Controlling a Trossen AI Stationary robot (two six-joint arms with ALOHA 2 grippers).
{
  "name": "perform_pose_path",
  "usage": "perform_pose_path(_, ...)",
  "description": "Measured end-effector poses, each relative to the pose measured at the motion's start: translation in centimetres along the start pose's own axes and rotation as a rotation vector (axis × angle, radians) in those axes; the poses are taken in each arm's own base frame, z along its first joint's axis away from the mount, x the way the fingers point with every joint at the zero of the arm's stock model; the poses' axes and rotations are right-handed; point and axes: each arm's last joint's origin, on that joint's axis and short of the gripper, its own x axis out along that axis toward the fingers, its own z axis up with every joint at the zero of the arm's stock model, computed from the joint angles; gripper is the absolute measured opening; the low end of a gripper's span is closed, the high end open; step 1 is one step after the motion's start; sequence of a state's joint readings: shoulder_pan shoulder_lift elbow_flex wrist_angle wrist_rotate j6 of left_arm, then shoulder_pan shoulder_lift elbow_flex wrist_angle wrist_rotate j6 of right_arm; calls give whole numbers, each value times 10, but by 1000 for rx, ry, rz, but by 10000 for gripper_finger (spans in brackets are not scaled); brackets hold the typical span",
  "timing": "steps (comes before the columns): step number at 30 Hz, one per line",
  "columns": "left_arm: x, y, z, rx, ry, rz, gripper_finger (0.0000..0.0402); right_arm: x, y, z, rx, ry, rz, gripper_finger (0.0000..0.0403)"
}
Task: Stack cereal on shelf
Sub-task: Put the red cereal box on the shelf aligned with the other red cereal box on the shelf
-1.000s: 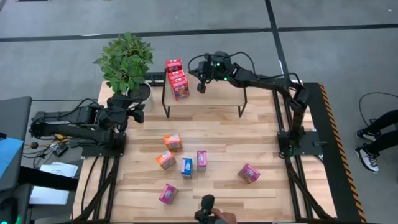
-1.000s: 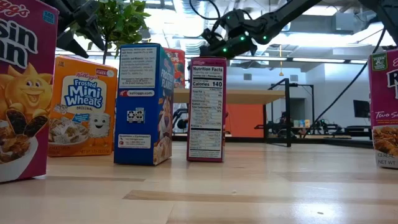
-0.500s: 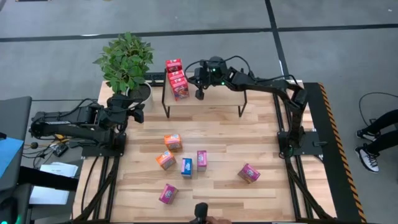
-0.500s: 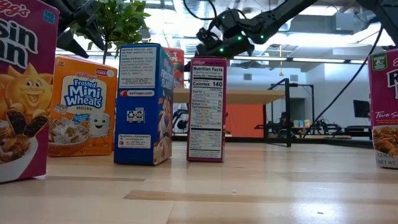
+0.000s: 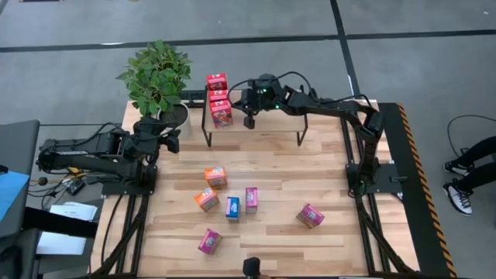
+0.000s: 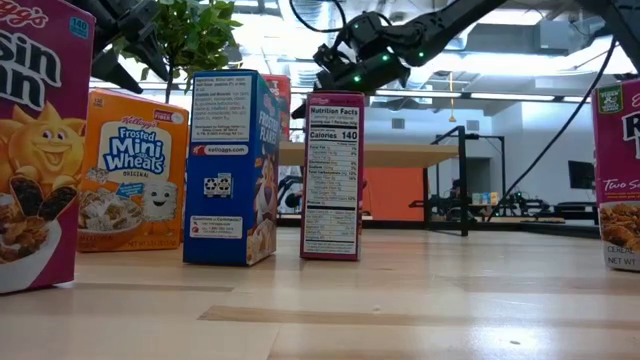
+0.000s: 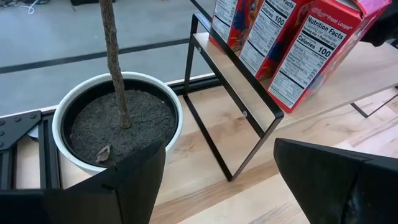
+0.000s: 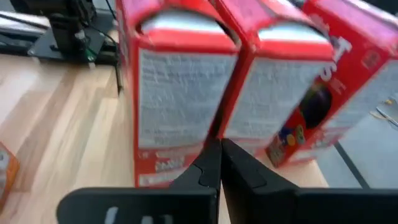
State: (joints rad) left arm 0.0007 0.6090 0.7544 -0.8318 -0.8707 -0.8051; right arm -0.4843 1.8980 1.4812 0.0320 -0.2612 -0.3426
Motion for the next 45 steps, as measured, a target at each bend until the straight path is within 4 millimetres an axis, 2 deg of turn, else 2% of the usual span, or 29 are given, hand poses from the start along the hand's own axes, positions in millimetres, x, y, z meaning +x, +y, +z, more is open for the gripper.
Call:
perform_pose_path(4, 0, 0, 0, 0, 0, 0, 290, -10, 0, -6, 9, 113, 7, 23)
perform_pose_path(9, 0, 0, 0, 0, 0, 0, 290, -20, 7, -1, 25, 165, 50, 19)
perform_pose_path(13, 0, 0, 0, 0, 0, 0, 290, -17, 24, 6, 73, 127, 146, 26)
perform_pose_path(20, 0, 0, 0, 18, 12, -11, 290, -10, 50, 19, 43, 84, 157, 19)
perform_pose_path(29, 0, -1, -1, 27, 43, -41, 290, 12, 59, 11, 148, 33, 171, 32)
perform_pose_path(33, 0, -1, -1, 38, 45, -44, 290, 22, 68, 13, 140, -21, 171, 32)
perform_pose_path(39, 0, -1, -2, 40, 54, -51, 290, 29, 75, 11, 141, -40, 159, 16)
perform_pose_path(45, 0, -1, -2, 44, 61, -53, 290, 30, 74, 14, 106, -58, 103, 28)
